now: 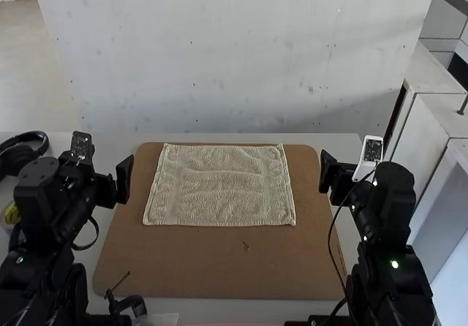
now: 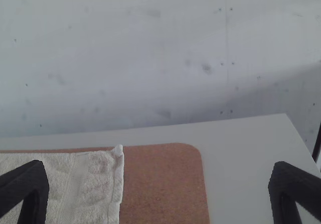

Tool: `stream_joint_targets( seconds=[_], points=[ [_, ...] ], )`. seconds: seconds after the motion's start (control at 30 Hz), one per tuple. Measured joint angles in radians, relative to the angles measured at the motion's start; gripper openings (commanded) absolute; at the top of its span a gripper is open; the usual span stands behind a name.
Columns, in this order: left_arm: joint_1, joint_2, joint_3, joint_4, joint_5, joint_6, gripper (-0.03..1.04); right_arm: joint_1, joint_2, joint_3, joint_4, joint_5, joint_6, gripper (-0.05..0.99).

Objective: Fold the towel.

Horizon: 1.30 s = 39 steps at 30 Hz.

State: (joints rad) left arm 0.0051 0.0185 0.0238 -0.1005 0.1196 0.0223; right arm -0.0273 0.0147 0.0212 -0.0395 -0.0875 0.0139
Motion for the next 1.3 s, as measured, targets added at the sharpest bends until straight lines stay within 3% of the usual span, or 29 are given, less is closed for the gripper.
stream_joint_targets(
  seconds=[0.33, 0.43, 0.7, 0.87, 0.93, 1.0, 1.1, 1.2, 1.3],
  points=[
    [0.0, 0.0, 0.0, 0.0, 0.0, 0.0, 0.99, 0.0, 0.0, 0.0, 0.0, 0.0, 0.0, 0.96],
    [0.0, 0.0, 0.0, 0.005, 0.0, -0.001, 0.89, 0.0, 0.0, 0.0, 0.005, 0.0, 0.001, 0.96],
    [0.0, 0.0, 0.0, 0.048, -0.002, -0.022, 0.89, 0.0, -0.001, -0.009, 0.138, 0.019, 0.0, 0.96],
    [0.0, 0.0, 0.0, 0.218, -0.042, -0.03, 0.88, 0.0, 0.006, 0.026, 0.211, 0.029, 0.0, 0.96],
    [0.0, -0.005, 0.012, 0.229, -0.046, -0.052, 0.88, 0.0, 0.07, 0.105, 0.204, 0.035, 0.0, 0.96],
    [0.0, 0.033, 0.061, 0.222, -0.045, -0.081, 0.88, 0.0, 0.183, 0.217, 0.199, 0.043, 0.001, 0.96],
    [-0.011, 0.209, 0.244, 0.22, -0.035, -0.112, 0.89, 0.0, 0.353, 0.365, 0.166, 0.053, 0.01, 0.96],
    [-0.019, 0.425, 0.434, 0.228, 0.03, -0.134, 0.92, 0.0, 0.563, 0.507, 0.143, 0.054, 0.024, 0.96],
    [-0.018, 0.684, 0.596, 0.201, 0.058, -0.136, 0.96, 0.0, 0.795, 0.629, 0.103, 0.034, 0.031, 0.96]
  ],
)
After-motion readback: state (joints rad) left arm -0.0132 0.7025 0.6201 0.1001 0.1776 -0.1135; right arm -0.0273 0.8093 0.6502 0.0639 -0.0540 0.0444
